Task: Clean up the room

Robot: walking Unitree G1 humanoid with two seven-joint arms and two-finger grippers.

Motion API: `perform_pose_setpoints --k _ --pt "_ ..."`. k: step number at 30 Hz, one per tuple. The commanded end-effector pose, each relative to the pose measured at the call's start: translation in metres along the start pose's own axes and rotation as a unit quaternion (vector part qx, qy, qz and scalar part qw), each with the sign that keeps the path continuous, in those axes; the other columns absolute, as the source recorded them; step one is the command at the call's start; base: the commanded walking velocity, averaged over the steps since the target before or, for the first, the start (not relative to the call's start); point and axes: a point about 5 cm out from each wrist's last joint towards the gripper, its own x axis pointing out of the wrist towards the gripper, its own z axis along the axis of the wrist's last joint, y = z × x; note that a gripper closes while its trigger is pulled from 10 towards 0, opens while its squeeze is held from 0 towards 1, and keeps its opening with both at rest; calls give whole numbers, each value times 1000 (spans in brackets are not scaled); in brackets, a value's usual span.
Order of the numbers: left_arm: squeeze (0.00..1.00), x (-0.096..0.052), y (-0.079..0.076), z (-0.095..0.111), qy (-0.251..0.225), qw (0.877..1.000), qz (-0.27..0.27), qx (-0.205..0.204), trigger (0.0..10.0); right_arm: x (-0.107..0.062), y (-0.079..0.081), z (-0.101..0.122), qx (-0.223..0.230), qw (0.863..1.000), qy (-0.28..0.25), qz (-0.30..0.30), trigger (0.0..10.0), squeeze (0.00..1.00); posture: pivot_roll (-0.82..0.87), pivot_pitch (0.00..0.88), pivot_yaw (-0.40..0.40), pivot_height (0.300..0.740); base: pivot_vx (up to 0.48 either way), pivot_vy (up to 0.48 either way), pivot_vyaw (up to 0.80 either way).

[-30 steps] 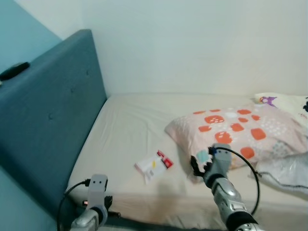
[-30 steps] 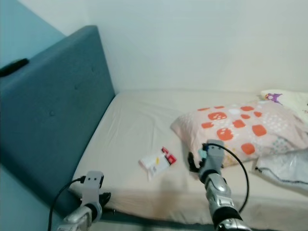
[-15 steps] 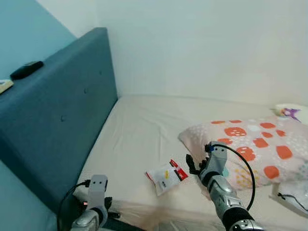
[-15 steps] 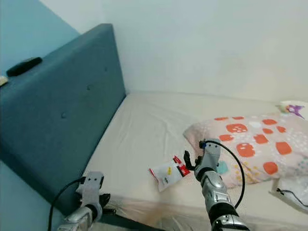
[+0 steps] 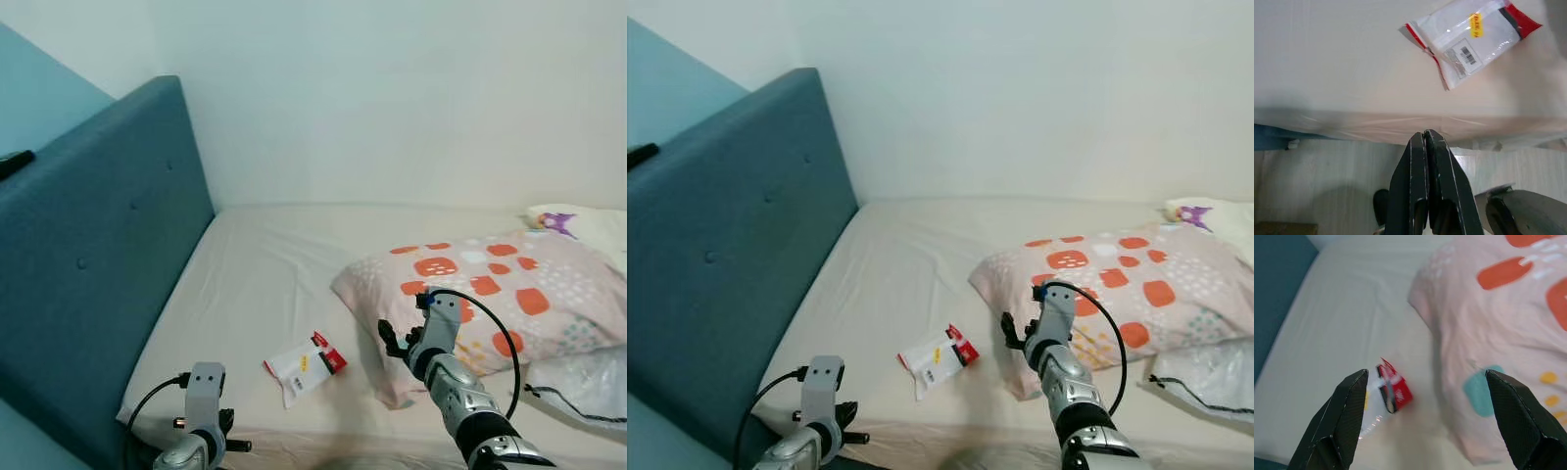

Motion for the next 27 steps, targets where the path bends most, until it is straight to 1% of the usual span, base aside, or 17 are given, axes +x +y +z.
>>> perform_pose_setpoints --k 1,3,7,10,12,14,16,18,19,21,27 --pt "0 -1 6 1 0 1000 8 6 10000 2 7 -1 15 1000 7 12 10000 0 -127 0 17 725 0 0 0" --pt "0 -1 8 5 -10 1000 12 10 10000 5 13 4 26 999 4 25 10000 0 -115 0 16 710 0 0 0" --pt "0 0 9 9 -19 1000 15 13 10000 6 15 6 37 999 2 28 10000 0 -114 0 15 700 0 0 0" --pt "0 1 10 16 -34 999 19 12 10000 7 16 8 56 998 -2 32 10000 0 -114 0 15 685 0 0 0" --pt "0 1 10 17 -35 999 19 12 10000 7 16 9 57 998 -2 32 10000 0 -114 0 15 680 0 0 0" --pt "0 3 9 26 -52 999 14 11 10000 7 16 8 60 997 0 39 10000 0 -113 3 17 670 0 0 0" --pt "0 3 9 26 -52 999 14 11 10000 7 16 8 60 997 0 39 10000 0 -113 3 17 670 0 0 0" --pt "0 4 7 37 -72 997 9 14 10000 7 19 7 64 997 2 51 10000 0 -112 4 19 660 0 0 0" --pt "0 4 7 37 -72 997 9 14 10000 7 19 7 64 997 2 51 10000 0 -112 4 19 660 0 0 0" --pt "0 6 5 46 -89 996 3 19 10000 7 22 7 69 996 2 60 10000 0 -111 6 21 650 0 0 0" --pt "0 6 3 51 -99 995 -2 25 10000 8 25 6 77 995 3 65 10000 0 -107 9 20 640 0 0 0"
